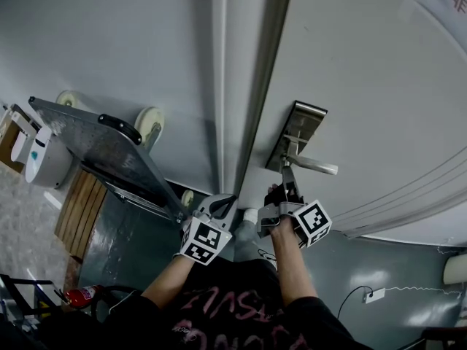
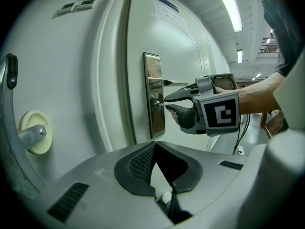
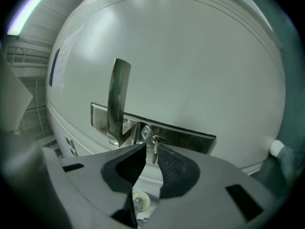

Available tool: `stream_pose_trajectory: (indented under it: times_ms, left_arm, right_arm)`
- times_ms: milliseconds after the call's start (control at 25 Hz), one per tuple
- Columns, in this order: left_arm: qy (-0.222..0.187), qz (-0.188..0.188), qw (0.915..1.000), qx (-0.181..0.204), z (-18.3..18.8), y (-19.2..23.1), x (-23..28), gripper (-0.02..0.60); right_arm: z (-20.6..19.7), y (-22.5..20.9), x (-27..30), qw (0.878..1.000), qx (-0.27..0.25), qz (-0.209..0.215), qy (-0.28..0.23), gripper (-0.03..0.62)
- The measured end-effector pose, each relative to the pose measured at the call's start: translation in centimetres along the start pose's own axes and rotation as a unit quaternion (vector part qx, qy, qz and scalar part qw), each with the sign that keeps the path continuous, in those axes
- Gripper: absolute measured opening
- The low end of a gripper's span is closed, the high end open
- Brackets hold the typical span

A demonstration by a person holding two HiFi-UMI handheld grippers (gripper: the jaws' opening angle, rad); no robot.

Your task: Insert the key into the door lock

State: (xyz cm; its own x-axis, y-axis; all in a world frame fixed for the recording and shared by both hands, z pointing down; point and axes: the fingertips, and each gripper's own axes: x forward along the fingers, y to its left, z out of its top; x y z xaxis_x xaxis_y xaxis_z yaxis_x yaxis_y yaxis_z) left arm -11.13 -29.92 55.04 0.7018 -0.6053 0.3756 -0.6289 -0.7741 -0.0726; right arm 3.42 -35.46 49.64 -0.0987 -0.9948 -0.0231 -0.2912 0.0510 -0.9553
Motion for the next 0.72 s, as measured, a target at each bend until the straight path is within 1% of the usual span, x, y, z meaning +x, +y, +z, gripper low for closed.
stream_pose_trajectory:
  times_ms: [120,200,360,600,720]
  left_arm:
    - [-0.002,-0.001,1.0,-0.001,-0.1,-0.2,-0.3,0.012]
    - [-0.003,-0.002,1.0,0.0,-0.2,-0.4,-0.5,0.012]
    - [-0.006,-0.008,0.9999,0.003,-0.5,-1.1,-0.9,0.012]
    - [-0.011,-0.014,0.9998,0.004,-0.7,-1.9,-1.4,0.012]
    - [-0.015,-0.016,0.9998,0.003,-0.5,-2.1,-1.7,0.012]
  right_arm:
    - [0.0,-0.1,-1.0,1.0,-0.023,-0.003,0.0,0.123]
    - [0.1,-0.1,-1.7,0.999,-0.035,-0.004,0.001,0.137]
    - [0.0,0.2,-3.1,0.996,-0.091,-0.011,0.002,0.137]
    - [-0.2,0.7,-5.0,0.984,-0.176,-0.016,0.008,0.137]
    - [-0.4,1.4,-5.7,0.974,-0.225,-0.015,0.016,0.137]
